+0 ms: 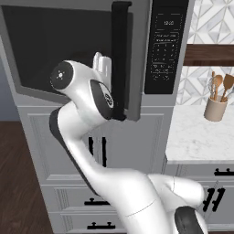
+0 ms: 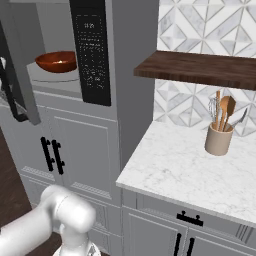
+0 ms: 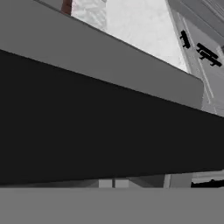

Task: Open the microwave, place the bowl with waffle inside the microwave, then close the microwave door and turn it on.

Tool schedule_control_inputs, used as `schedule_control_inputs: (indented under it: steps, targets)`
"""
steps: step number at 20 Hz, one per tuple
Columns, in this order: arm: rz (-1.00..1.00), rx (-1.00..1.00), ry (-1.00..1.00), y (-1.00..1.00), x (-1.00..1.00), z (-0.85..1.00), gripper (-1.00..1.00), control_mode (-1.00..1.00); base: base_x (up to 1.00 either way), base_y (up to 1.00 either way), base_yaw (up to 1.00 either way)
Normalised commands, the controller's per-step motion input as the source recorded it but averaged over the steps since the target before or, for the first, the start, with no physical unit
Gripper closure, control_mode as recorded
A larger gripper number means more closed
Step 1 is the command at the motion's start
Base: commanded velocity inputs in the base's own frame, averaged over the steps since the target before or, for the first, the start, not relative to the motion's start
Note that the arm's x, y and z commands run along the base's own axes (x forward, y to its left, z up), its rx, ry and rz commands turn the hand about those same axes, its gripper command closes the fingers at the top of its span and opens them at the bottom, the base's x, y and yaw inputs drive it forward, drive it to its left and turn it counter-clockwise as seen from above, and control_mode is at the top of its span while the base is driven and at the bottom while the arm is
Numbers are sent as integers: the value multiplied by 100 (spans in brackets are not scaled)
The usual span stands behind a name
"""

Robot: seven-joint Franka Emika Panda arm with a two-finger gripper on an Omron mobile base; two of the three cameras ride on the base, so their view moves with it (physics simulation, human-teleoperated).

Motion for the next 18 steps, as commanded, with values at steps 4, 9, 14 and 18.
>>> schedule_control_inputs:
  steps: [4,9,14,18]
  targets:
    - [10,36,10,-98,100,10,100,-100,0,0,0]
    - [12,25,7,-68,100,0,100,-100,0,0,0]
    - [14,15,2,-45,100,0,100,-100,0,0,0]
    - [22,2,16,-33,100,-23,100,-100,0,0,0]
